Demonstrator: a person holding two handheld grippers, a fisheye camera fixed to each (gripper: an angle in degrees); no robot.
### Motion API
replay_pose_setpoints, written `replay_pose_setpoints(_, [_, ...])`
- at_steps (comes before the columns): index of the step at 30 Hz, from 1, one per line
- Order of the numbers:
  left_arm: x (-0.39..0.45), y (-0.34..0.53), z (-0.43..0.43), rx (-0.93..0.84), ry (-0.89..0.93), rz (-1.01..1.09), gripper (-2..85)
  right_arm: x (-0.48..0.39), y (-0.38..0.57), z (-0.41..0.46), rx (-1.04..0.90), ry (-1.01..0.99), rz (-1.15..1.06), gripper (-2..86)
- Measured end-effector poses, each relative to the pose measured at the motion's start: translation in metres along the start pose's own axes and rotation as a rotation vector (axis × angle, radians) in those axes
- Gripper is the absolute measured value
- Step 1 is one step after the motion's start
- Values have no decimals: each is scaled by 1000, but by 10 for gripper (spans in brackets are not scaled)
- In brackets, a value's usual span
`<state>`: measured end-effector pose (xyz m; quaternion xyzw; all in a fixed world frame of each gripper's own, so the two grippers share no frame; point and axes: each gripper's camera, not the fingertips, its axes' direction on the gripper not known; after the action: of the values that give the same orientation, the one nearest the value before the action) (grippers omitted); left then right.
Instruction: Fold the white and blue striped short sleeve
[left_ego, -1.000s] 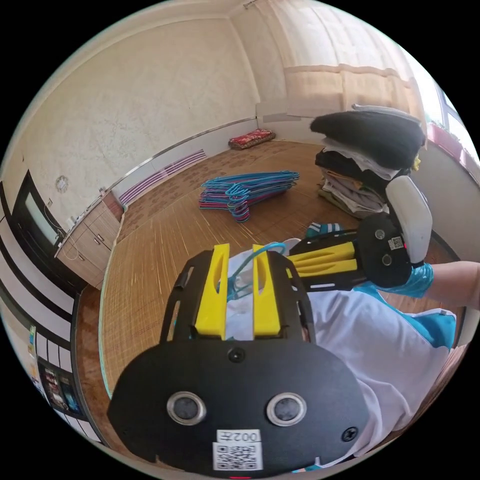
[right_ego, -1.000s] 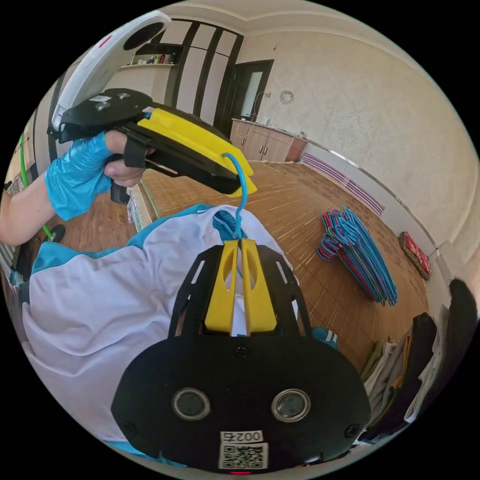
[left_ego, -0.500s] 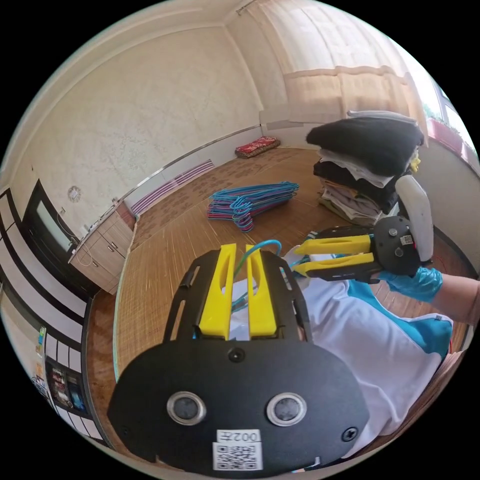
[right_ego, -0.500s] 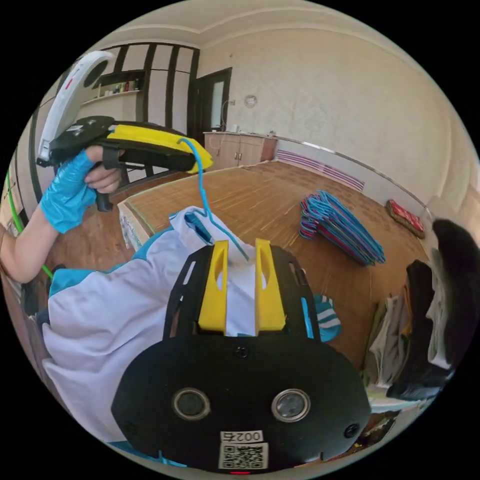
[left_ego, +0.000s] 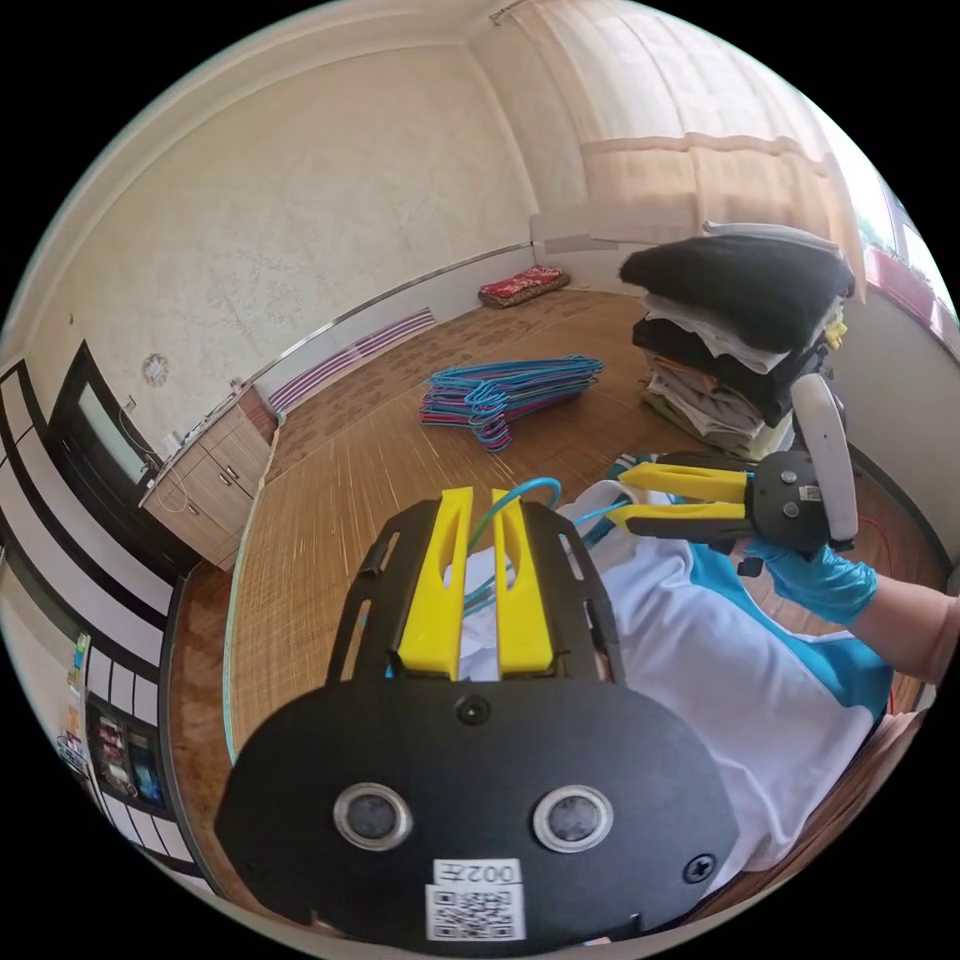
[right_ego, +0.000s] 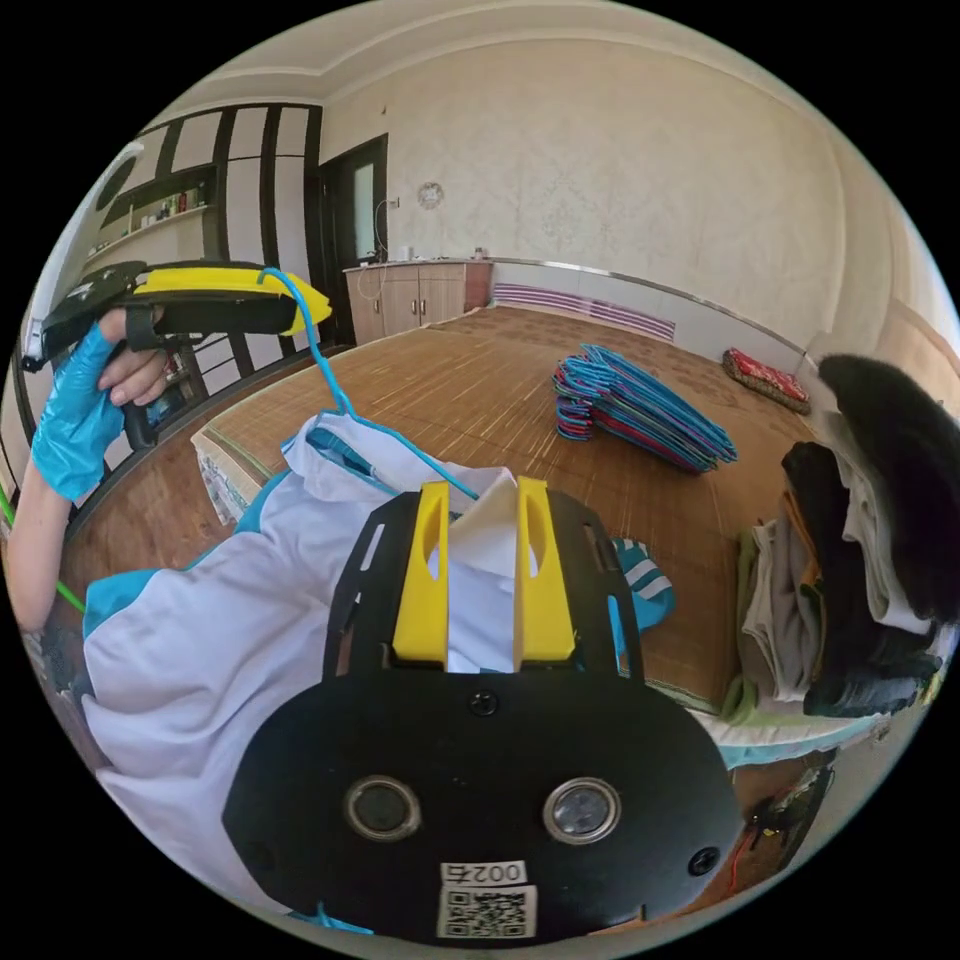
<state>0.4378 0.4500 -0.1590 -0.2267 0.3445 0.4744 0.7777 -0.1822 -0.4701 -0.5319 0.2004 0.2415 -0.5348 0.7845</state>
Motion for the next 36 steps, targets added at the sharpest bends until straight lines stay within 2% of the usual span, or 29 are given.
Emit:
replay_pose_setpoints(7, [2,5,-3,-11,-41,-17,31,1,15,-12,-29,104,-61,66])
replay_pose_setpoints(10, [3,7,-5,-11,-16,-28,27,9,20,-17,-24,85,-39,58])
replay_pose_setpoints(14, [7,10,-7,-10,-58,-31,8,12,25,-24,35,181,-8,31])
replay_pose_setpoints(22, [21,20,-5,-27,-79,20,-9,16,13,-18,24,298,63,6])
replay_pose_setpoints(25, [27,21,-5,-33,-111,51,-10,15,2,-15,25,286,71,20])
replay_pose_setpoints(32, [31,22,-7,-36,-61,72,-10,23,-9,-3,-3,205,82,68])
replay_pose_setpoints(36, [28,22,-7,-33,-16,48,-9,31,-11,2,-15,207,94,57])
